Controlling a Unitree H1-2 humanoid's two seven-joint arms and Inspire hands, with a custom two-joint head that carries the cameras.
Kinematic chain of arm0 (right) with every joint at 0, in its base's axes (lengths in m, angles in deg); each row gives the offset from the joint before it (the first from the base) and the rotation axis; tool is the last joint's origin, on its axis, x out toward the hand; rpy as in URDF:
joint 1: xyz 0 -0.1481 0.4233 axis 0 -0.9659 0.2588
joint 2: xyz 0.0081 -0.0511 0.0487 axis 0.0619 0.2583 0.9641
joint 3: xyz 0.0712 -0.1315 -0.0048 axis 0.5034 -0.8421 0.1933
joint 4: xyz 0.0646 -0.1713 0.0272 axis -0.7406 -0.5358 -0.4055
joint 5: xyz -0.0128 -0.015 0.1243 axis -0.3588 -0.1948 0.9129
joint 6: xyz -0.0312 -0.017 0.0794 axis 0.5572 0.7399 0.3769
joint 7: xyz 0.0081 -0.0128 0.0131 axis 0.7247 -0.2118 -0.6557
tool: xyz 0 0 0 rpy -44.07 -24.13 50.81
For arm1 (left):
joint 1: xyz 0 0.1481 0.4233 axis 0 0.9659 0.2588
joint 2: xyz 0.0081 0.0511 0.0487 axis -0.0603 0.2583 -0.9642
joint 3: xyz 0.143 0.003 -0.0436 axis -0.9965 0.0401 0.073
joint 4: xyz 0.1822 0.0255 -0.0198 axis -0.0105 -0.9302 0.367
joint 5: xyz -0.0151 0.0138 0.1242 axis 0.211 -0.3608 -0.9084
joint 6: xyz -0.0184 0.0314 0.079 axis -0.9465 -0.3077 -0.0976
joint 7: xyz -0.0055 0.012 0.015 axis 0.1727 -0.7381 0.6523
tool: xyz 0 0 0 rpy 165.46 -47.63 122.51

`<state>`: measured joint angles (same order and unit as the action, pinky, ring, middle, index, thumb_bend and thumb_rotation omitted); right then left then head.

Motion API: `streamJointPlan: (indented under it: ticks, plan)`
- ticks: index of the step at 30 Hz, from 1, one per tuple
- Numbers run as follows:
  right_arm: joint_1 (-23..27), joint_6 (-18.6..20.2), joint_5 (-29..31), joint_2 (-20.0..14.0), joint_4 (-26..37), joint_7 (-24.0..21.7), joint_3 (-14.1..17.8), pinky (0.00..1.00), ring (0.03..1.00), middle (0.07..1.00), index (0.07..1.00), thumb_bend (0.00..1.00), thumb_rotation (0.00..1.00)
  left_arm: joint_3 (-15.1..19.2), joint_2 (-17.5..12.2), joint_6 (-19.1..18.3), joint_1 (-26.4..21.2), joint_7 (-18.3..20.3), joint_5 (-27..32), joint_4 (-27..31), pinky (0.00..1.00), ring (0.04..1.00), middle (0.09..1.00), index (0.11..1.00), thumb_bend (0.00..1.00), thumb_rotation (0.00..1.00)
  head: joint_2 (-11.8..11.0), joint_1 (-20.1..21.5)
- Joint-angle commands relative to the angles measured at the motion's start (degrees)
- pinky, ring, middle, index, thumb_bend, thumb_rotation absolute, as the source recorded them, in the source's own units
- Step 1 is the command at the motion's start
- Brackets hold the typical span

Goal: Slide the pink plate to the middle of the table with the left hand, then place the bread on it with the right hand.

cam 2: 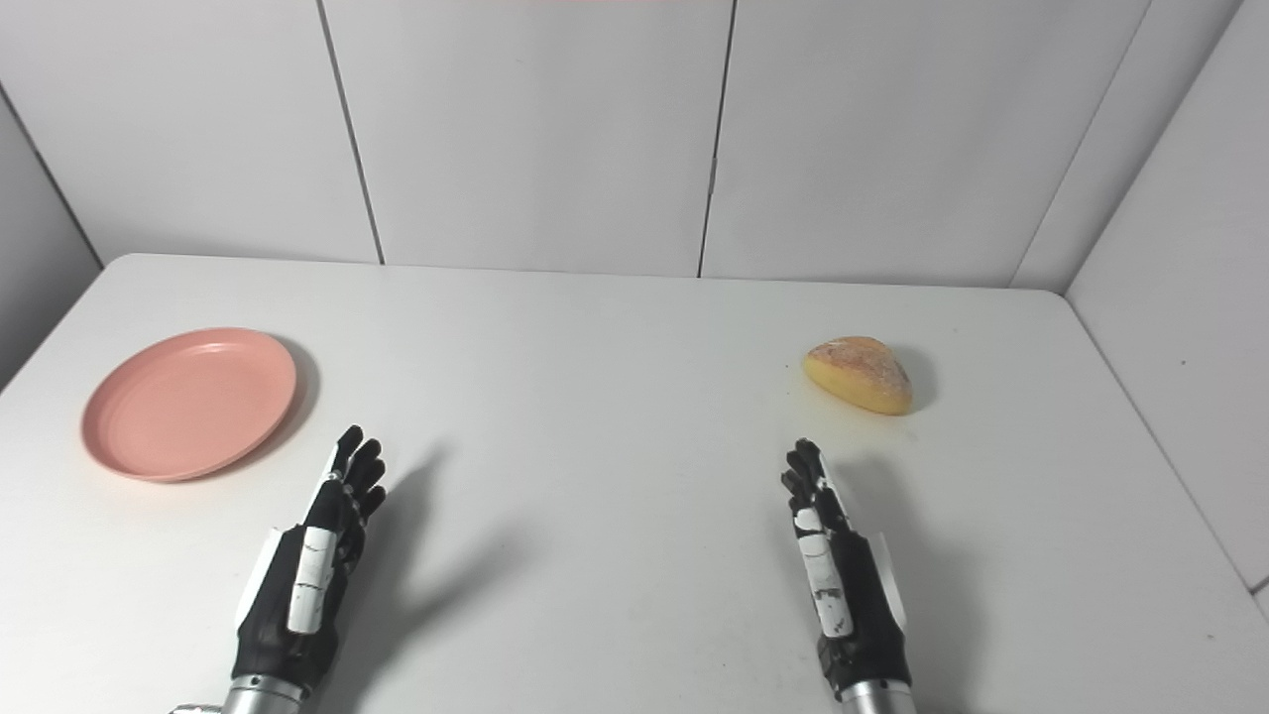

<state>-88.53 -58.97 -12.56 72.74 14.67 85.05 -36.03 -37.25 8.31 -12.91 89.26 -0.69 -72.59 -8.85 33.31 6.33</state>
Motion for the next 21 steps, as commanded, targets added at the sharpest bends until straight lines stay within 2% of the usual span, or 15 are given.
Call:
streamJointPlan:
  ticks: [1, 21]
  plan:
    - [0.5, -1.0, 0.2, 0.1, 1.1, -0.3, 0.1, 1.00, 0.958, 0.961, 0.966, 0.86, 1.00, 0.0, 0.0, 0.9, -0.5, -0.1, 0.0, -0.5, 1.00, 1.000, 1.000, 1.000, 0.79, 1.00, 0.0, 0.0]
    - [0.6, -1.2, -0.1, 0.1, 1.0, -0.3, 0.0, 1.00, 0.956, 0.961, 0.968, 0.86, 1.00, 0.1, 0.0, 0.0, -0.3, -0.2, 0.0, 0.1, 1.00, 1.000, 1.000, 1.000, 0.79, 1.00, 0.1, 0.1]
